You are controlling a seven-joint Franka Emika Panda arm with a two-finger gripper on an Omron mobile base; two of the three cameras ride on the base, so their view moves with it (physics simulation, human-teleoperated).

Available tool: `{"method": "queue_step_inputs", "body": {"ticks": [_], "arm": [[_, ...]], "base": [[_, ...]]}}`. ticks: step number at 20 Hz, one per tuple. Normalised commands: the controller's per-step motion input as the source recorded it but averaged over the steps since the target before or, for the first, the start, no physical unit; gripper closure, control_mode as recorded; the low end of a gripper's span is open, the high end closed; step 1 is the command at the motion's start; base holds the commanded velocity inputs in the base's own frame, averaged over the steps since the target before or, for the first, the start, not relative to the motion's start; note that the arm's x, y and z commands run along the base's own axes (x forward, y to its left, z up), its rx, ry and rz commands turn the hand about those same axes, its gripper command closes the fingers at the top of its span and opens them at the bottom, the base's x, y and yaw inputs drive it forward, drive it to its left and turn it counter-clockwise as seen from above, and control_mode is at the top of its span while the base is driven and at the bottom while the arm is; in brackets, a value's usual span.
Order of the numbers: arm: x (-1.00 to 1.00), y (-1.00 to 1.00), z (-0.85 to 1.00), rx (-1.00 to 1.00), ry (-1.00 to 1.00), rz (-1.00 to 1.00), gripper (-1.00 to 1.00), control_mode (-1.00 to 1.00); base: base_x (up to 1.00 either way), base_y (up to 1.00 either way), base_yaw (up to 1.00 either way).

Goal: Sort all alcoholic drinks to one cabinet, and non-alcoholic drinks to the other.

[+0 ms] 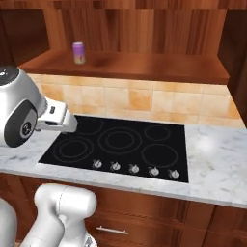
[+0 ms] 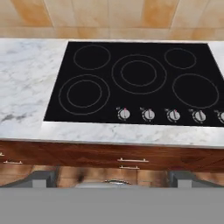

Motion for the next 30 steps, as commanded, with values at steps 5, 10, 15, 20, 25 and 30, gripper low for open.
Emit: {"method": "queue_step_inputs", "body": {"ticks": [5, 10, 15, 20, 25, 30], "arm": [[0.00, 0.00, 0.00, 0.00, 0.00, 0.00, -1.00, 1.00], [0.00, 0.00, 0.00, 0.00, 0.00, 0.00, -1.00, 1.00], [0.00, 0.00, 0.00, 0.00, 0.00, 0.00, -1.00, 1.00], [0.00, 0.00, 0.00, 0.00, 0.00, 0.00, -1.00, 1.00], [0.00, 0.00, 0.00, 0.00, 0.00, 0.00, -1.00, 1.00], [0.00, 0.00, 0.00, 0.00, 0.00, 0.00, -1.00, 1.00]], "base": [[-1.00, -0.25, 0.00], [-1.00, -0.23, 0.00], [-0.56, -0.61, -0.01], [-0.03, -0.99, -0.04], [0.00, -1.00, -0.04], [0.00, -1.00, -0.03]]}}
